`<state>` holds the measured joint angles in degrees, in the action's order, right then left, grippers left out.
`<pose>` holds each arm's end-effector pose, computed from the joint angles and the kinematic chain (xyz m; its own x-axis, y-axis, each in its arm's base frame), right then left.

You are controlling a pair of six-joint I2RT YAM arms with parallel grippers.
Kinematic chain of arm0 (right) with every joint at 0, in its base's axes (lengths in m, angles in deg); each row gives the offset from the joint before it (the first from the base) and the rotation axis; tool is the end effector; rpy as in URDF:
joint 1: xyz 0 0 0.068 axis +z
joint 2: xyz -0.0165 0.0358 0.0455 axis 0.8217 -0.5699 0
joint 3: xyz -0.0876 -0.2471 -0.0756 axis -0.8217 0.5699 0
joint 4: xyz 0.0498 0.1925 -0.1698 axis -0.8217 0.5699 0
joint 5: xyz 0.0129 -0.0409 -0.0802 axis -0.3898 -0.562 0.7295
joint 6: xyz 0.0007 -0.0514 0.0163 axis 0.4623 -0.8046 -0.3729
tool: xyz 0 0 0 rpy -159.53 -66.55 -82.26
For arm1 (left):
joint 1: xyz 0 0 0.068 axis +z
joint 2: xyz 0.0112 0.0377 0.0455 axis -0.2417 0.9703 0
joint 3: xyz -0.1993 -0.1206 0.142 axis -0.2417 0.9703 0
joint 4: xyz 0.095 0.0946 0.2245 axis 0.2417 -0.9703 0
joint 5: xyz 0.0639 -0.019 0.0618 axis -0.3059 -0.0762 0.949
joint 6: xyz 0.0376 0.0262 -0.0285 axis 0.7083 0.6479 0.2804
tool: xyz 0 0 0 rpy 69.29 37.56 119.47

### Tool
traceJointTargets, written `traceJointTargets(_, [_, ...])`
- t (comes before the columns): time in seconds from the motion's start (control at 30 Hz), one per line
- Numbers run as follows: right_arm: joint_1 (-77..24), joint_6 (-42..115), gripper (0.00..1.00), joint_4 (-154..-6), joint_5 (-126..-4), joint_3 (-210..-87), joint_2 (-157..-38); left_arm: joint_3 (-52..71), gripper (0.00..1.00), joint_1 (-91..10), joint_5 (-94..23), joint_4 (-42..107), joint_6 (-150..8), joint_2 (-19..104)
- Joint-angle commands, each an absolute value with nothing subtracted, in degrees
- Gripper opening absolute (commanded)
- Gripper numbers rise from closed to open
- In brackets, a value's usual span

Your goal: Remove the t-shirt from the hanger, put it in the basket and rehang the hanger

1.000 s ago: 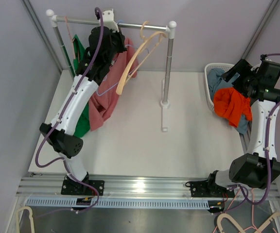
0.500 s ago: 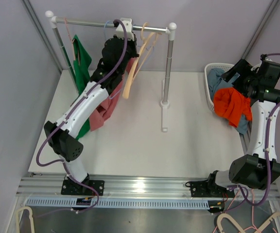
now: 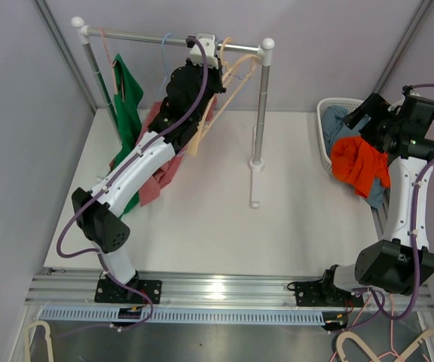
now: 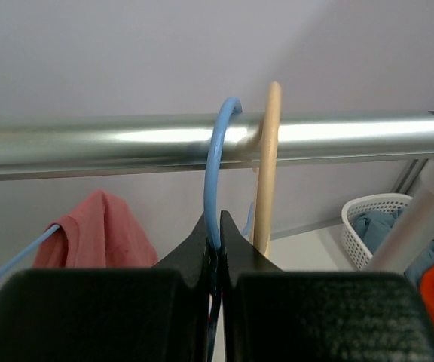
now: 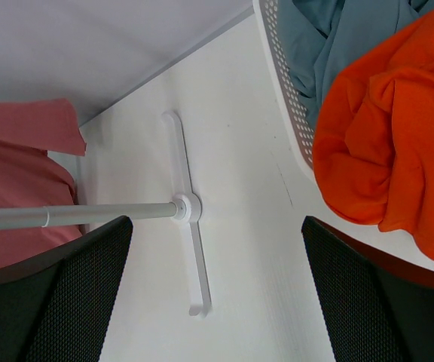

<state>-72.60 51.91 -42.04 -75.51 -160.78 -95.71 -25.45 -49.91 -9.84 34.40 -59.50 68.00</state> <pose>0.2861 -0.0775 0.4169 -0.4306 0.5125 -0.7430 0.1978 0.8567 0.4763 0.3391 -0.2325 0.4798 0.1422 -0.1088 -0.9838 0.3226 0.9448 -0.0579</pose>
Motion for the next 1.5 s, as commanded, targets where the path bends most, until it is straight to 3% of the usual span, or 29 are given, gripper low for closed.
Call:
traceJointTargets(0.0, [-72.92, 51.07, 0.99, -42.63, -76.56, -161.30, -93.63, -30.76, 0.01, -52.39, -10.87, 32.83, -60.98, 69.31])
traceJointTargets(0.27, [-73.10, 51.33, 1.00, -42.63, -77.09, -161.39, -93.63, -37.70, 0.02, -56.26, -11.22, 29.07, -60.63, 73.18])
traceJointTargets(0.33, [-73.10, 51.25, 1.00, -42.55, -77.09, -161.39, -93.63, -39.72, 0.19, -56.44, -11.75, 28.00, -60.80, 73.71])
traceJointTargets(0.37, [-73.10, 51.25, 0.99, -42.46, -77.09, -161.39, -93.63, -40.61, 0.43, -56.44, -11.41, 26.60, -60.63, 74.23])
traceJointTargets(0.6, [-73.19, 51.42, 1.00, -42.90, -78.06, -160.87, -93.11, -45.27, 0.65, -56.00, -8.94, 22.81, -57.40, 73.19])
traceJointTargets(0.83, [-73.10, 51.78, 1.00, -42.63, -77.62, -160.78, -92.93, -44.40, 0.66, -55.91, -7.36, 17.98, -56.58, 67.32])
traceJointTargets(1.1, [-72.93, 51.69, 0.99, -42.02, -78.32, -160.51, -92.49, -27.71, 0.80, -46.18, -10.97, 16.13, -63.35, 51.92])
traceJointTargets(1.27, [-72.40, 52.04, 0.99, -42.63, -78.50, -159.64, -91.96, -31.38, 0.98, -39.49, -8.67, 8.14, -61.51, 53.14])
traceJointTargets(1.47, [-71.78, 52.39, 1.00, -43.51, -78.50, -158.14, -92.05, -27.80, 0.99, -34.21, -12.98, 7.59, -63.00, 54.55])
